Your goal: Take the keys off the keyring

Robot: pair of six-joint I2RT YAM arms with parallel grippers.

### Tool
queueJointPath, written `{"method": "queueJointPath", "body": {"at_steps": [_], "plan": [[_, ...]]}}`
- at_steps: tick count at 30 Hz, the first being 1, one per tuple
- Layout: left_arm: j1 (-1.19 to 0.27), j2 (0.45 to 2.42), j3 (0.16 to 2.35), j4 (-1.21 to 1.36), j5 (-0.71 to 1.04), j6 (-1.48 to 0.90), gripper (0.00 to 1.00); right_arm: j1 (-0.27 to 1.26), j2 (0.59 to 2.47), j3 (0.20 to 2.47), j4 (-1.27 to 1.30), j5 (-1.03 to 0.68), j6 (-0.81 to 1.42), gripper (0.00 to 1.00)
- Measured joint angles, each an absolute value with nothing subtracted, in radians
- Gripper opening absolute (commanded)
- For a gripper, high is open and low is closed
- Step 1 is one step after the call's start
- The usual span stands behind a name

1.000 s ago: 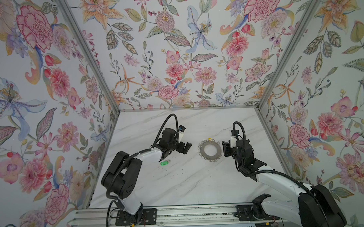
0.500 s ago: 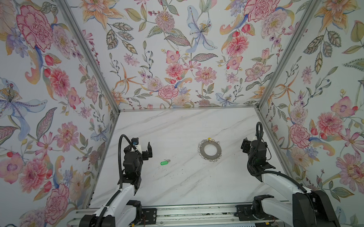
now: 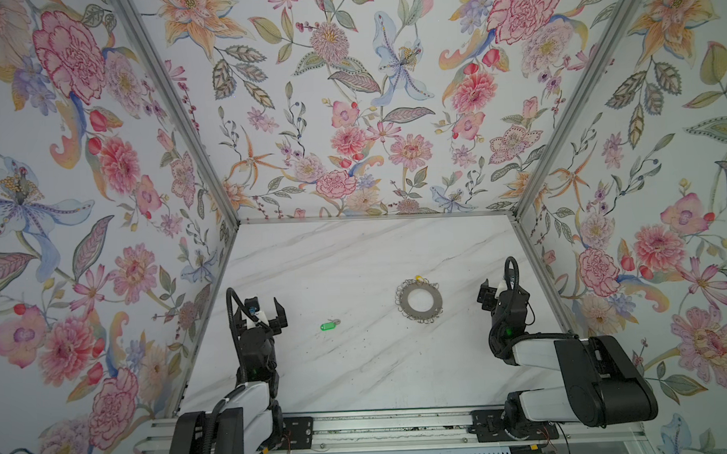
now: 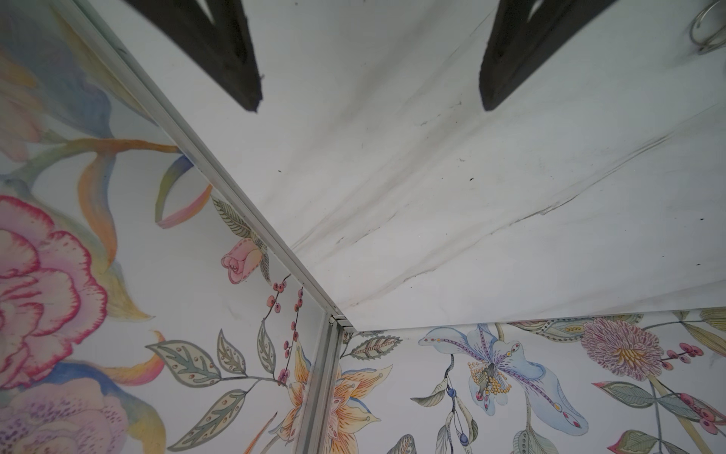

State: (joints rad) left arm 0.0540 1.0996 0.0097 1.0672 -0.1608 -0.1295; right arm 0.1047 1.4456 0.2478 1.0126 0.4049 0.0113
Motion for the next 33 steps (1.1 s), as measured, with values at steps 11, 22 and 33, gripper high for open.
{"method": "queueJointPath", "body": {"at_steps": [11,22,33], "plan": [[0.071,1.258,0.031,1.278,-0.108,-0.116,0.99,0.066,1.543,0.262,1.09,0.266,-0.012,0.99],[0.08,1.567,0.052,1.483,0.099,-0.112,0.99,0.062,1.543,0.263,1.09,0.242,-0.011,0.99],[0.046,1.575,0.162,1.435,0.173,-0.056,0.99,0.063,1.543,0.264,1.091,0.236,-0.013,0.99]]}}
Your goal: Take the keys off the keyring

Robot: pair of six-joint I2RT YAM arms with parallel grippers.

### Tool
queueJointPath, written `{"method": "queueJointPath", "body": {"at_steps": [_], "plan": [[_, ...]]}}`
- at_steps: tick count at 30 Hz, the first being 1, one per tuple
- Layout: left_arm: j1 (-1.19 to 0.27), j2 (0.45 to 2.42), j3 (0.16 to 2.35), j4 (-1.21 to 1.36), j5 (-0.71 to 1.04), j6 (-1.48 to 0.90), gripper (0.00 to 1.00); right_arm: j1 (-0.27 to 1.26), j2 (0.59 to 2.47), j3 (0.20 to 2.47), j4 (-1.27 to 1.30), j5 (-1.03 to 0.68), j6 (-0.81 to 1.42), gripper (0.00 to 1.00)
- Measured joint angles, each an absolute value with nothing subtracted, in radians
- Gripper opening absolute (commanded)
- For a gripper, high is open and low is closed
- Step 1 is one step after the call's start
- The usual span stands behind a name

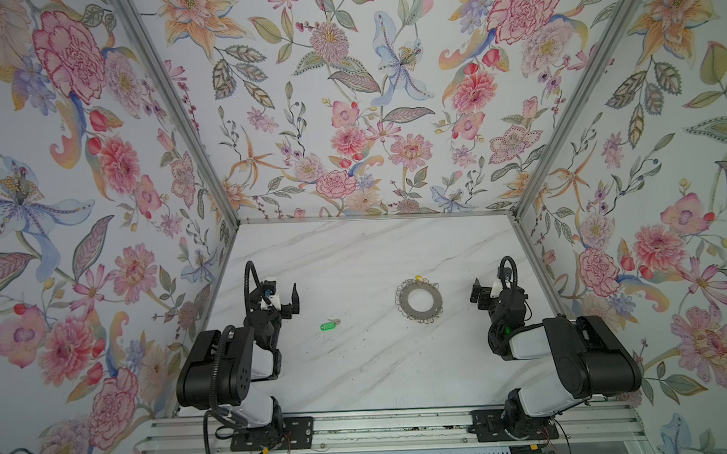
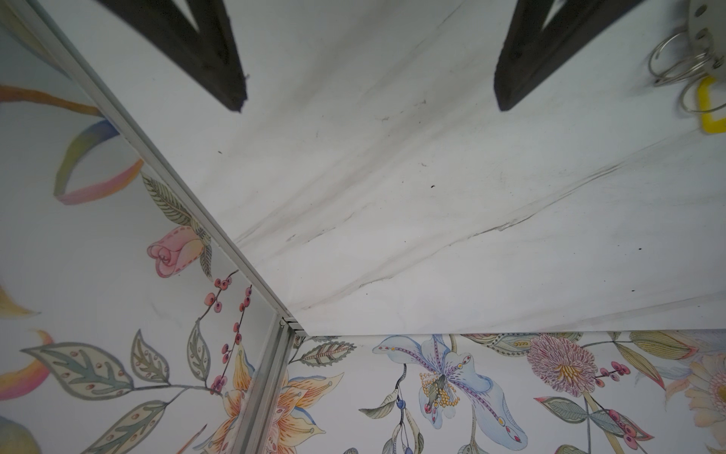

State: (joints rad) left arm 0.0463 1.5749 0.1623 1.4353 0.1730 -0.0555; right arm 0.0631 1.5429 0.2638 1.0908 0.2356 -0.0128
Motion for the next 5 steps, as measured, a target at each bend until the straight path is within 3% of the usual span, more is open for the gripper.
{"method": "queueJointPath", "body": {"at_steps": [5], "plan": [[0.046,1.575,0.162,1.435,0.177,-0.047,0.99,0.061,1.543,0.273,1.089,0.176,-0.02,0.99]]}}
